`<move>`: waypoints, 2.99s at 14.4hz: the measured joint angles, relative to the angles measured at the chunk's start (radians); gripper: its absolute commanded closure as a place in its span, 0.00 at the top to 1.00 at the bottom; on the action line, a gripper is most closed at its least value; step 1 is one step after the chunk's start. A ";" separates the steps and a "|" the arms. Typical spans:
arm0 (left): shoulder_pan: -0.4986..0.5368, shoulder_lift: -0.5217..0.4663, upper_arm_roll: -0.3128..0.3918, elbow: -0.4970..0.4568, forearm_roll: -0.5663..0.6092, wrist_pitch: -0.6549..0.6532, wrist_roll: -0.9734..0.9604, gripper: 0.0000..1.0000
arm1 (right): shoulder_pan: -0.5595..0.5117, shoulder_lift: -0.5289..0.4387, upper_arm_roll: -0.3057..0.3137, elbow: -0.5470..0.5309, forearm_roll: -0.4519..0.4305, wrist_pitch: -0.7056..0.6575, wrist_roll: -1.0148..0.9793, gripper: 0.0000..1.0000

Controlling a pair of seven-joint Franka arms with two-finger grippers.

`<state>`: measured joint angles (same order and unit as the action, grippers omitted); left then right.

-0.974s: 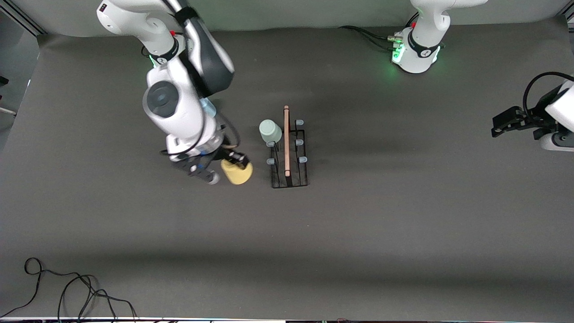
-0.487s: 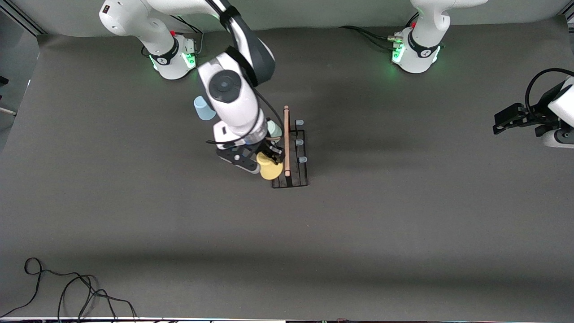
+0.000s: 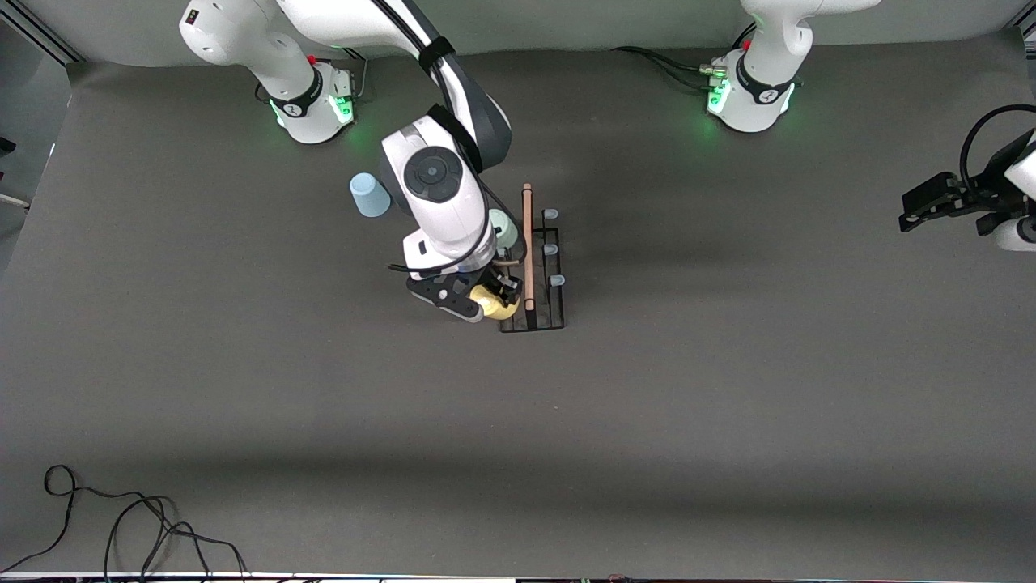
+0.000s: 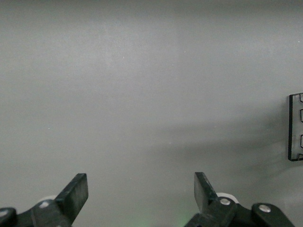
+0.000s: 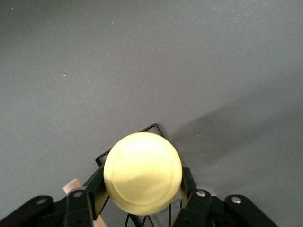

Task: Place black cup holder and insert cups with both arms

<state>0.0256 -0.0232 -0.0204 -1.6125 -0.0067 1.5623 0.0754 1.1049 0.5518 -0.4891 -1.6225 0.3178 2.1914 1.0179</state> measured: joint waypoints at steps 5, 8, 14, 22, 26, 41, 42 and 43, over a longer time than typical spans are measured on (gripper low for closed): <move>0.000 0.000 0.001 -0.003 0.000 -0.001 0.000 1.00 | 0.004 -0.002 0.000 0.002 0.001 -0.013 0.002 0.00; 0.002 0.000 0.003 -0.003 0.000 -0.011 0.000 1.00 | 0.023 0.000 0.000 -0.016 0.001 -0.014 0.004 0.00; 0.003 0.000 0.003 -0.003 0.000 -0.018 0.000 1.00 | 0.038 0.004 -0.001 -0.044 0.001 -0.012 0.006 1.00; 0.003 0.000 0.004 -0.003 0.000 -0.017 0.000 1.00 | -0.043 -0.080 -0.041 -0.026 0.001 -0.163 -0.157 1.00; 0.003 0.000 0.004 -0.003 0.001 -0.014 0.000 1.00 | -0.153 -0.204 -0.115 -0.022 0.000 -0.370 -0.432 1.00; 0.001 -0.001 -0.001 -0.005 0.001 0.004 0.000 1.00 | -0.215 -0.403 -0.475 0.180 -0.147 -0.863 -0.898 1.00; 0.002 -0.001 -0.001 -0.005 0.001 0.004 0.000 1.00 | -0.216 -0.402 -0.477 0.180 -0.147 -0.864 -0.905 1.00; 0.002 -0.001 -0.001 -0.006 0.001 0.004 0.000 1.00 | -0.216 -0.401 -0.477 0.180 -0.147 -0.864 -0.908 1.00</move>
<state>0.0277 -0.0238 -0.0214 -1.6184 -0.0053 1.5661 0.0751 0.8893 0.1511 -0.9665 -1.4420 0.1711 1.3272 0.1100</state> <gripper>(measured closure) 0.000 0.000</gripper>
